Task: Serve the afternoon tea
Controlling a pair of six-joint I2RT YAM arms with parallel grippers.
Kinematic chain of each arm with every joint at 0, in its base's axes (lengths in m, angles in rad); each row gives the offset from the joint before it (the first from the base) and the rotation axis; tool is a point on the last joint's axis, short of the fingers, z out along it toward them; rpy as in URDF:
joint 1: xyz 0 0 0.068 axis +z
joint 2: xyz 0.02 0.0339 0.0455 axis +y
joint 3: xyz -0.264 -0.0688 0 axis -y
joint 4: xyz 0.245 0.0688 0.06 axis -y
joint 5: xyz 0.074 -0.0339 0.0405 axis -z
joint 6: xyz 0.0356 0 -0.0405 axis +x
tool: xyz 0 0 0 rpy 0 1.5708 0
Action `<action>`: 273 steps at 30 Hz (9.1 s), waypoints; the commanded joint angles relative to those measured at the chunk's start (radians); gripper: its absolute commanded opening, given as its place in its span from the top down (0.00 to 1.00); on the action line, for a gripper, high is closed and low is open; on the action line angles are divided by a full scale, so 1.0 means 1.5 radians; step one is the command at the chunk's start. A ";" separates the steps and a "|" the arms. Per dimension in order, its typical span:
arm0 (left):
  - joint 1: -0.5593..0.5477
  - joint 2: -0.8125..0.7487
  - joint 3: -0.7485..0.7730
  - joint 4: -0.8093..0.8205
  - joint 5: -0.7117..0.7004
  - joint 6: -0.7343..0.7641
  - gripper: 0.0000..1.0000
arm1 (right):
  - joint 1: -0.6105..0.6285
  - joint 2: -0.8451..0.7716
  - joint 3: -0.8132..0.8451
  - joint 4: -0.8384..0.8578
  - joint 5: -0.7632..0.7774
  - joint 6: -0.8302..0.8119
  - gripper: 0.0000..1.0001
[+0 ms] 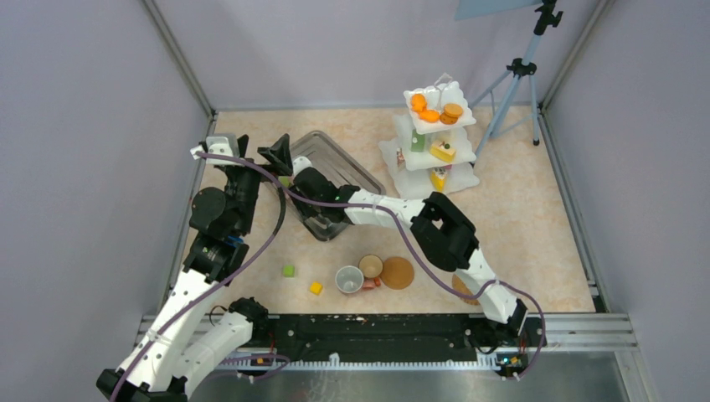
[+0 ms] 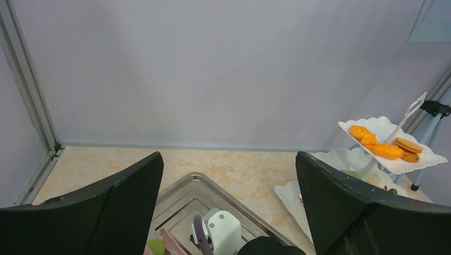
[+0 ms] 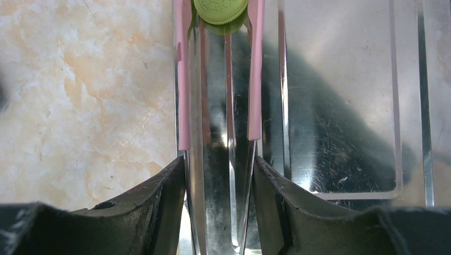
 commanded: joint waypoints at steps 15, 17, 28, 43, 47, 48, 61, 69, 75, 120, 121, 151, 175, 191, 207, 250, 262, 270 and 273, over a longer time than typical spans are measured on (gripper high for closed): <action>-0.001 -0.009 0.021 0.019 -0.003 0.007 0.01 | 0.007 0.017 0.092 -0.032 -0.003 -0.039 0.53; -0.001 -0.009 0.020 0.018 -0.002 0.006 0.01 | 0.007 0.026 0.102 -0.039 -0.002 -0.043 0.53; 0.000 -0.009 0.020 0.019 -0.003 0.007 0.01 | -0.017 0.029 0.093 -0.025 -0.074 0.052 0.55; 0.000 -0.009 0.021 0.019 -0.002 0.005 0.01 | -0.091 0.013 0.029 0.032 -0.237 0.243 0.59; 0.000 -0.009 0.021 0.019 -0.002 0.005 0.01 | -0.104 0.008 0.029 0.019 -0.275 0.296 0.59; 0.000 -0.009 0.020 0.018 -0.002 0.005 0.01 | -0.109 0.005 0.027 0.019 -0.296 0.311 0.59; 0.000 -0.009 0.021 0.019 -0.002 0.003 0.01 | -0.095 -0.025 0.033 -0.026 -0.235 0.188 0.65; 0.000 -0.010 0.021 0.018 0.000 0.004 0.01 | -0.063 -0.015 0.092 -0.066 -0.193 0.172 0.77; 0.001 -0.011 0.021 0.017 -0.001 0.004 0.01 | -0.060 -0.003 0.122 -0.073 -0.206 0.198 0.80; 0.002 -0.019 0.021 0.019 -0.005 0.005 0.01 | -0.105 0.160 0.358 -0.380 -0.270 0.367 0.78; 0.002 -0.018 0.020 0.019 -0.005 0.005 0.01 | -0.107 0.142 0.333 -0.380 -0.259 0.357 0.78; 0.004 -0.004 0.021 0.018 0.005 0.003 0.01 | -0.115 -0.086 -0.078 -0.027 -0.065 -0.048 0.58; 0.010 0.001 0.021 0.016 0.013 -0.003 0.01 | -0.095 -0.114 -0.184 0.088 -0.052 -0.121 0.42; 0.010 0.006 0.021 0.017 0.018 -0.007 0.01 | -0.075 -0.216 -0.315 0.128 -0.044 -0.120 0.59; 0.011 0.004 0.020 0.017 0.019 -0.008 0.01 | -0.073 -0.185 -0.257 0.125 -0.078 -0.153 0.66; 0.011 0.000 0.022 0.016 0.015 -0.007 0.01 | -0.078 0.013 -0.057 0.159 -0.121 -0.220 0.53; 0.011 0.001 0.021 0.016 0.014 -0.008 0.01 | -0.070 0.083 0.025 0.142 -0.091 -0.233 0.52; 0.011 -0.001 0.022 0.015 0.012 -0.006 0.01 | -0.068 0.116 0.074 0.123 -0.087 -0.233 0.49; 0.011 0.000 0.023 0.015 0.012 -0.006 0.01 | -0.068 0.118 0.086 0.096 -0.091 -0.224 0.47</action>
